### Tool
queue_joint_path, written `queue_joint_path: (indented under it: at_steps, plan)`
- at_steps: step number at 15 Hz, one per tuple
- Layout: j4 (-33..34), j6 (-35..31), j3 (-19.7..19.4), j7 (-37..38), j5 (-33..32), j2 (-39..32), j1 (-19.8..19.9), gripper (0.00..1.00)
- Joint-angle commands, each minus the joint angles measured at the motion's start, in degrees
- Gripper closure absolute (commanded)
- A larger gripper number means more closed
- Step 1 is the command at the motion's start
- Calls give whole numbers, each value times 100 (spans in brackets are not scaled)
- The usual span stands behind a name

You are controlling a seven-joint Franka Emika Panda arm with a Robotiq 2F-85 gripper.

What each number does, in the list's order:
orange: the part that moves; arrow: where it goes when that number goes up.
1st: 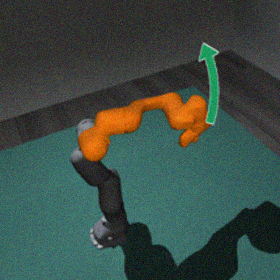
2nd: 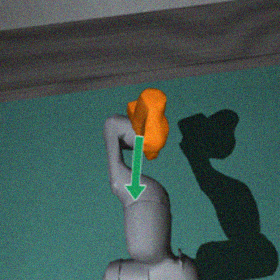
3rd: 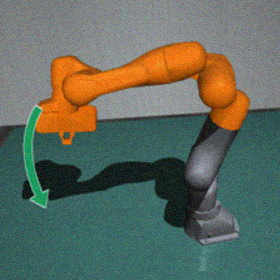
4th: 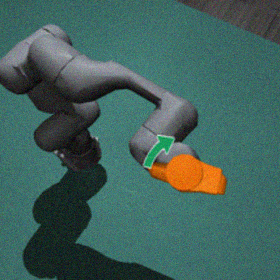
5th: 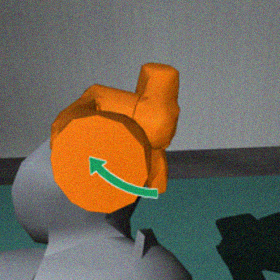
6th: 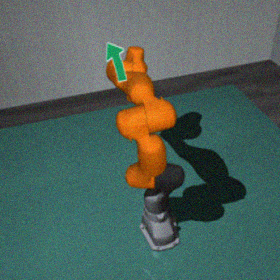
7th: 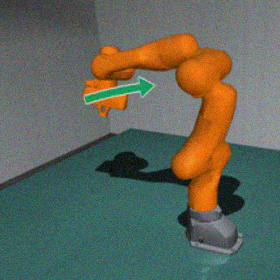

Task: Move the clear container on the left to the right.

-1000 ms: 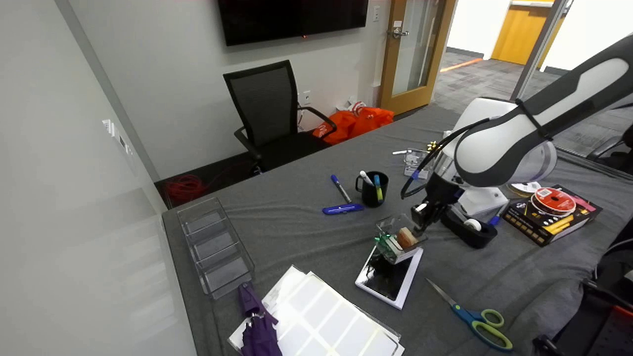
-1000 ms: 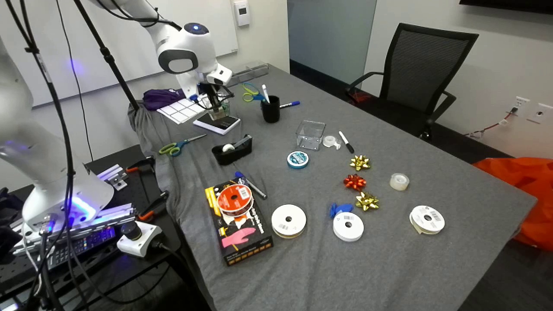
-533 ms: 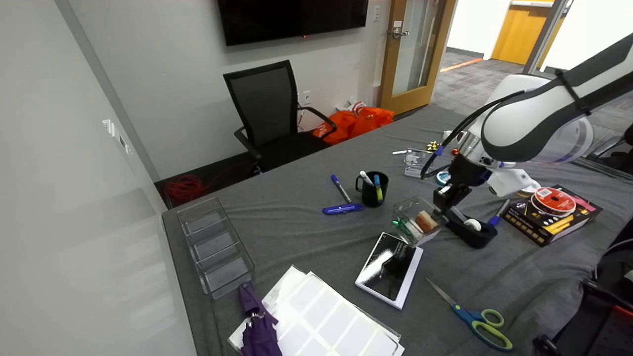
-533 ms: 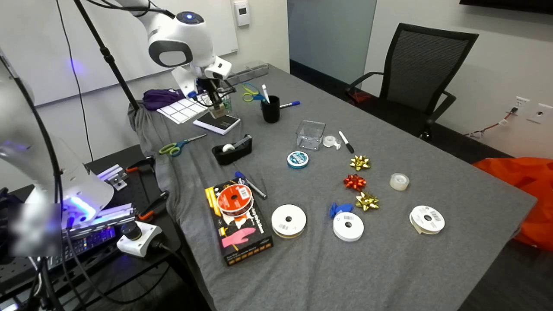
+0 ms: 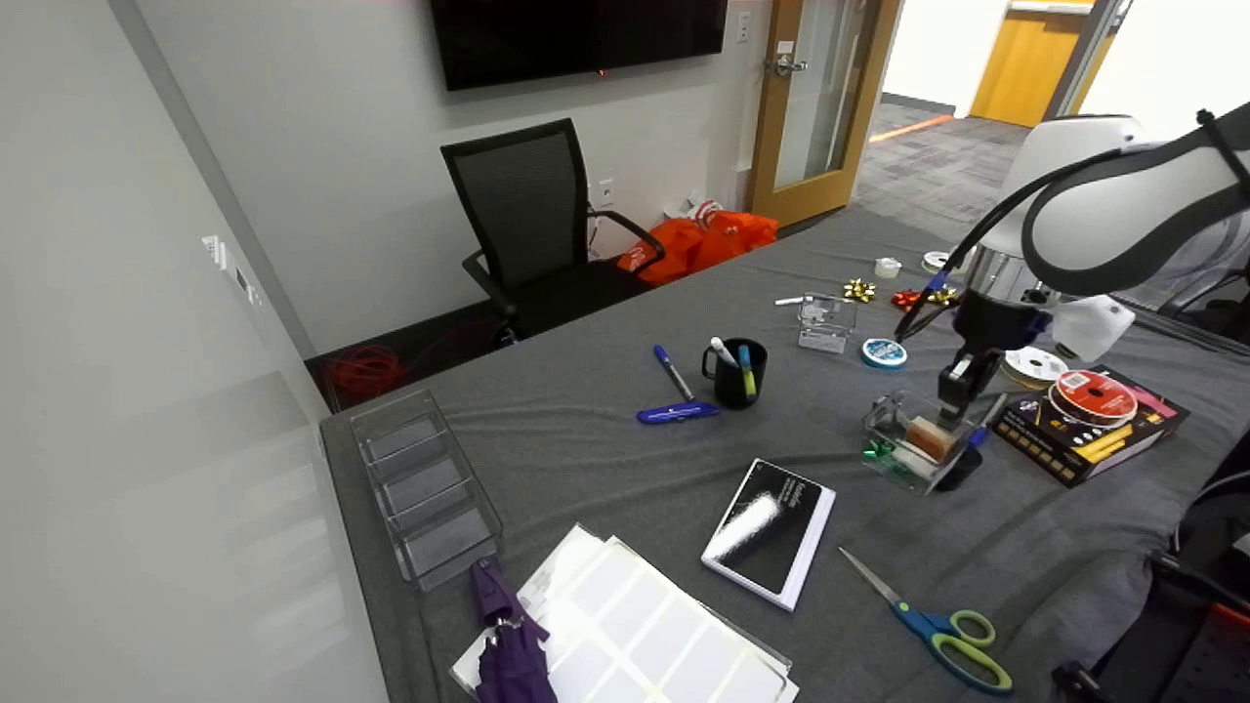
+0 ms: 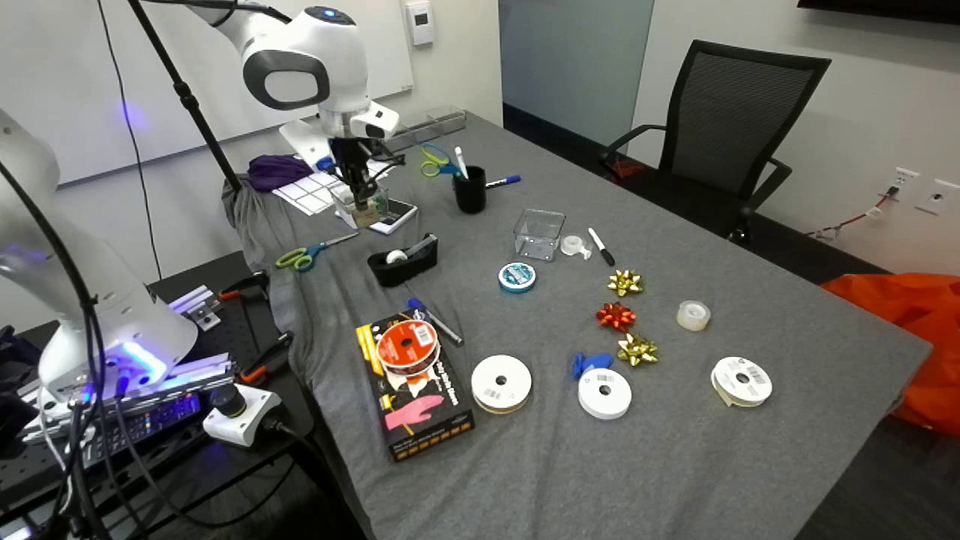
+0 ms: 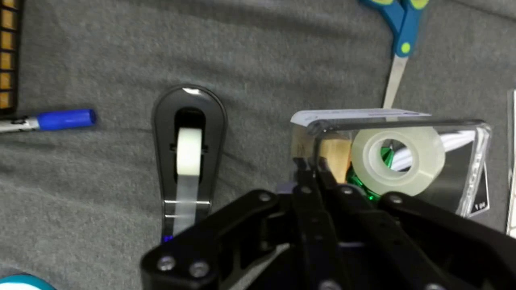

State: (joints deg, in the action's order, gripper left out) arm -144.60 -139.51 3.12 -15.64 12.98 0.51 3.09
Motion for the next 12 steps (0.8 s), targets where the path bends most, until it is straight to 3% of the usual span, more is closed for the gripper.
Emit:
queue_joint_path:
  at_steps: [1, 4, 9, 12]
  plan:
    - [-368, 531, -243, -324, -580, 564, -50, 99]
    - [-618, 641, -380, -613, -1133, 774, -37, 99]
    - [-1134, 192, -709, -1067, -2281, 823, 99, 99]
    - [-1274, 44, -917, -1332, -2657, 752, 145, 99]
